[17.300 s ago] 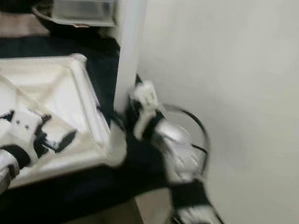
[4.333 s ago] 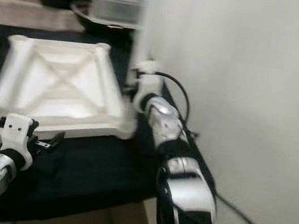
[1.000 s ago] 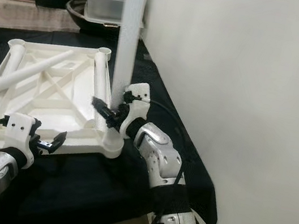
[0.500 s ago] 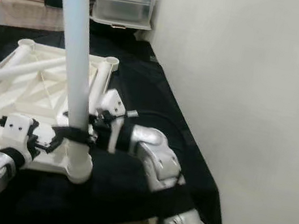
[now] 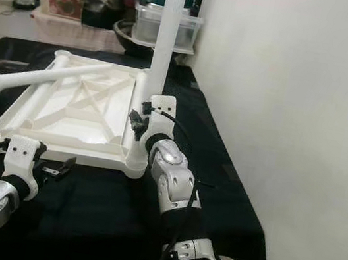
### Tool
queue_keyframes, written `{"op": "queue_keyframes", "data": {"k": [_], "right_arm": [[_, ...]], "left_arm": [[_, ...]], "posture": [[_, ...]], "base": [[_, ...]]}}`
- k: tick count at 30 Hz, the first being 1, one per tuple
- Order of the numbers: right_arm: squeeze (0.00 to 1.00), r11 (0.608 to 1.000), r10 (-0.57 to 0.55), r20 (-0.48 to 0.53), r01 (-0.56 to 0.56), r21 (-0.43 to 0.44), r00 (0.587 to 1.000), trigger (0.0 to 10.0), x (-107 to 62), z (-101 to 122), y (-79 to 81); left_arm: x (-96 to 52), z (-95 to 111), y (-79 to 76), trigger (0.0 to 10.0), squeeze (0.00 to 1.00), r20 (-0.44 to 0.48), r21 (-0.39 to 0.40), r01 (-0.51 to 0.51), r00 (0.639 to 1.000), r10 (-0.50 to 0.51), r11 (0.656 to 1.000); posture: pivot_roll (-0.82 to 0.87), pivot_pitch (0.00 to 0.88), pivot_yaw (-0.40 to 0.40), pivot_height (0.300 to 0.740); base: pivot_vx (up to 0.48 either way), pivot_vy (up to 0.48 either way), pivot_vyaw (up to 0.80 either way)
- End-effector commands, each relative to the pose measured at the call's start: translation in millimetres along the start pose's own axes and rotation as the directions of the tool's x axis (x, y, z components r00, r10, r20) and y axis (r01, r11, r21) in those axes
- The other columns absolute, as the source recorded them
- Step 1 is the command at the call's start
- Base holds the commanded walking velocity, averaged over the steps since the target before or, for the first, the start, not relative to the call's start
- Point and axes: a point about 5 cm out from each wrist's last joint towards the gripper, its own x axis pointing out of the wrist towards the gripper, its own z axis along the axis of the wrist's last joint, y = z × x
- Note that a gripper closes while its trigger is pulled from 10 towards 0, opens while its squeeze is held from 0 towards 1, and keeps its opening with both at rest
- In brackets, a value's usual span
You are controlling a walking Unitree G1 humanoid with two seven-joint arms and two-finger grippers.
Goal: Building children table
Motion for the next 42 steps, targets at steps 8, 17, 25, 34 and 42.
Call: {"op": "queue_keyframes", "data": {"k": [8,17,25,34,42], "right_arm": [[0.00,0.911,0.409,0.036,-0.411,0.047,0.912,10.0,-8.1,1.6,12.0],[0.00,0.592,0.803,0.008,-0.797,-0.117,0.595,10.0,-37.2,8.4,21.6],[0.00,0.734,0.676,0.007,-0.673,-0.093,0.736,0.0,-11.5,1.7,19.1],[0.00,0.997,-0.009,-0.073,0.014,0.070,0.997,0.0,12.8,-16.7,-32.8],[0.00,0.982,-0.188,-0.112,0.188,-0.008,0.976,0.0,-10.7,-42.8,-52.4]], "left_arm": [[4.7,0.3,-0.3,10.0,0.00,-0.008,0.019,0.013,1.000,-0.013,1.000],[5.2,0.1,-0.7,10.0,0.00,-0.006,0.019,0.013,1.000,-0.013,1.000],[2.1,-1.1,0.3,10.0,0.00,-0.007,0.015,0.000,1.000,0.000,1.000],[0.4,-3.2,0.5,10.0,0.00,-0.015,0.014,-0.002,1.000,0.002,1.000],[0.9,-3.4,0.8,10.0,0.00,-0.019,0.017,0.004,1.000,-0.004,1.000]], "posture": [[0.05,0.000,-0.066,0.740],[0.05,0.000,-0.068,0.740],[0.07,0.000,-0.087,0.740],[0.06,0.000,-0.083,0.740],[0.05,0.000,-0.071,0.740]], "base": [[0.000,0.000,0.00],[0.000,0.000,0.00],[0.000,0.000,0.00],[0.000,0.000,0.00],[0.000,0.000,0.00]]}}
